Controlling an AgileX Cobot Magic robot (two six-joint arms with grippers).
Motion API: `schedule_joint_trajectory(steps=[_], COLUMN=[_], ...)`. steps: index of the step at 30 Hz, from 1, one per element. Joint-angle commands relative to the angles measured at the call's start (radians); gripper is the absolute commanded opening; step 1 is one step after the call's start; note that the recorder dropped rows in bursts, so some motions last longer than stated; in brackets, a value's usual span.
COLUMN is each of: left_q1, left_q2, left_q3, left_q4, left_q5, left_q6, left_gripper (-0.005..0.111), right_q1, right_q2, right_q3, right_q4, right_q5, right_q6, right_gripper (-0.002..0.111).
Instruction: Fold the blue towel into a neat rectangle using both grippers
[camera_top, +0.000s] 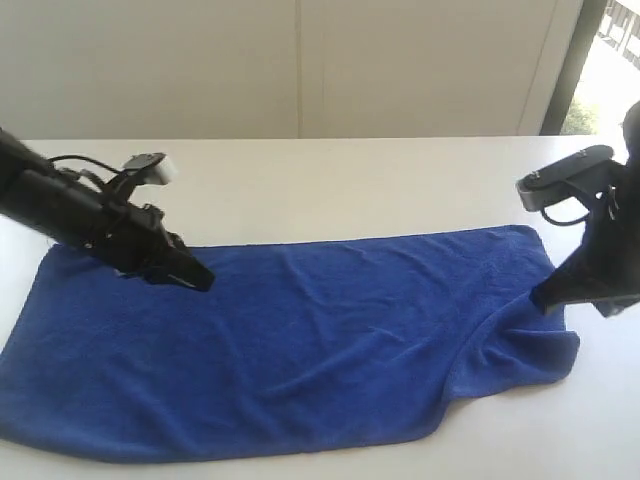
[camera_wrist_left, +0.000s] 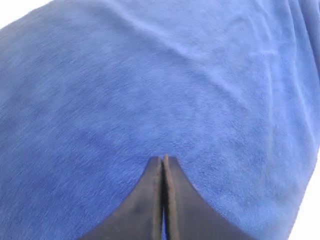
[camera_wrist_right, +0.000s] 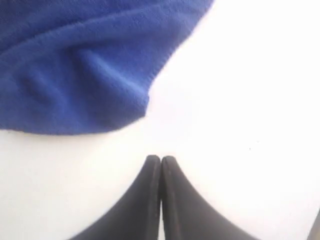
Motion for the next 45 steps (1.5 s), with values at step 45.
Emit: schedule_joint_trajectory(steps=[45], left_q1=[-0.293], left_q2=[0.245], left_q3=[-0.215], left_q4=[0.458], left_q5=[0.079], left_q6=[-0.289], left_gripper=[0.000], right_q1=[-0.006], right_q2=[0.314], right_q3=[0.088], right_q4=[0.122], right_q5=[-0.415], right_q6=[-0.034], right_gripper=[0.000])
